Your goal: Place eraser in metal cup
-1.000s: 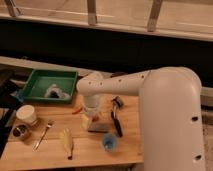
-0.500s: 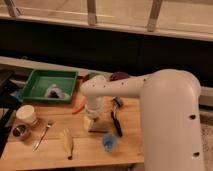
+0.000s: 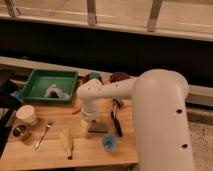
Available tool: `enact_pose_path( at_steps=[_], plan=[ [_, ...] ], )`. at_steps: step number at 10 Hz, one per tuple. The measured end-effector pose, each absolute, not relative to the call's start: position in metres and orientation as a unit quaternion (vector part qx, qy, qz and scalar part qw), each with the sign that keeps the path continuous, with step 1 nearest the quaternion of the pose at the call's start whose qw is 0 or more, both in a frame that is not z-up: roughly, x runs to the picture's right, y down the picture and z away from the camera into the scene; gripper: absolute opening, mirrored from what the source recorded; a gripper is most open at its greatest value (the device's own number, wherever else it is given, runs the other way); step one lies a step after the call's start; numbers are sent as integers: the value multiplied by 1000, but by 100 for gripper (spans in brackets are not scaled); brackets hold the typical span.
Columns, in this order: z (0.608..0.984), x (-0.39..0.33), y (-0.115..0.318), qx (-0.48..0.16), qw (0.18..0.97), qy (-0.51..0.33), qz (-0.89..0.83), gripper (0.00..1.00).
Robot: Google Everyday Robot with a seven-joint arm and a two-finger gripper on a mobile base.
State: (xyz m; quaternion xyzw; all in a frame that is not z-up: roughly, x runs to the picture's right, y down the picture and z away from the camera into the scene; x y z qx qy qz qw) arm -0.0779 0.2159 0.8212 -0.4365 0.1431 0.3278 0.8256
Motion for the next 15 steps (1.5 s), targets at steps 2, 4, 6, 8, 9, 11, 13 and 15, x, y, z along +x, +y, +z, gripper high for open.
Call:
enact_pose_path(
  at_steps=[2, 4, 6, 8, 9, 11, 13, 15],
  plan=[
    [822, -85, 222, -434, 831, 161, 308, 39],
    [820, -91, 224, -430, 839, 170, 287, 18],
    [815, -96, 216, -424, 845, 165, 283, 2],
    [801, -94, 198, -409, 851, 154, 292, 0],
    [794, -96, 189, -402, 854, 146, 295, 0],
    [781, -102, 173, -389, 862, 127, 301, 0],
    [765, -108, 149, -378, 864, 87, 323, 0],
    [751, -124, 117, -369, 856, 16, 362, 0]
  ],
)
